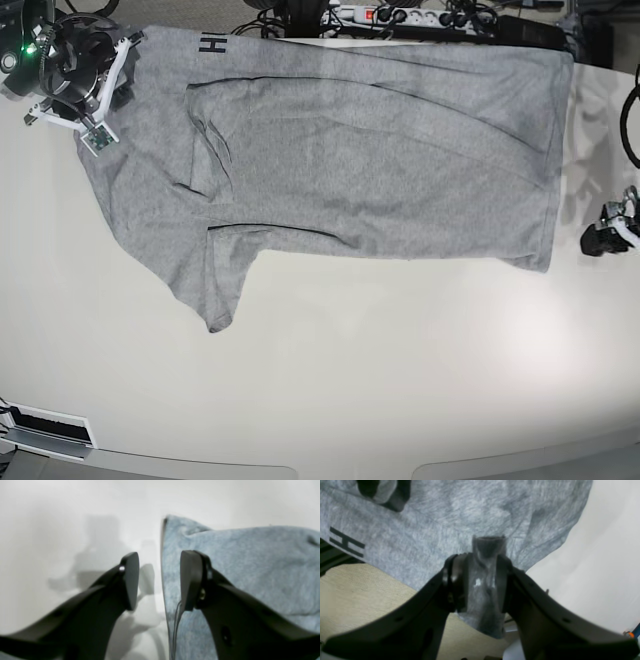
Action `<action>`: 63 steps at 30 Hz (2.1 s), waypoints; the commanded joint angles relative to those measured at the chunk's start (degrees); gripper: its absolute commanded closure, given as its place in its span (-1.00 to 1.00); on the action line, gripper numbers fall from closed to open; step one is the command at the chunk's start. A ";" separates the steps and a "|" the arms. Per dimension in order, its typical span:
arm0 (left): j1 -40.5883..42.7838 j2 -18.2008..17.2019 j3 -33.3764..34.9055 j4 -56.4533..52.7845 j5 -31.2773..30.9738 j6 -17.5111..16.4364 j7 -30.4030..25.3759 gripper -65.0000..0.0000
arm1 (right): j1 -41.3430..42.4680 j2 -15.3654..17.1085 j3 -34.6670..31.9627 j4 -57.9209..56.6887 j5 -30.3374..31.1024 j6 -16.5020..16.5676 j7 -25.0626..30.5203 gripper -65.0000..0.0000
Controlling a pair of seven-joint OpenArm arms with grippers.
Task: Layout the t-shirt on the table in an organized manner, then fold the t-shirt properly
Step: 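Release and move both grippers to the shirt's hem corners, grasp them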
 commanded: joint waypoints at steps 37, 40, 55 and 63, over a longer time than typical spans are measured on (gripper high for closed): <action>-13.73 11.30 11.50 -21.73 14.86 -2.62 -15.78 0.62 | 0.24 0.48 0.26 0.96 1.73 -2.58 8.02 0.30; -15.10 11.26 11.45 -21.73 13.75 2.25 -15.78 1.00 | 2.45 0.50 0.26 0.81 1.09 -5.07 10.23 -0.06; -16.55 11.28 11.47 -21.73 14.29 4.55 -15.72 1.00 | 34.62 0.17 0.26 -31.91 9.25 -2.21 14.03 -0.18; -16.52 11.28 11.47 -21.73 14.01 4.50 -15.74 1.00 | 50.75 0.20 0.28 -60.43 14.93 5.64 14.05 -0.18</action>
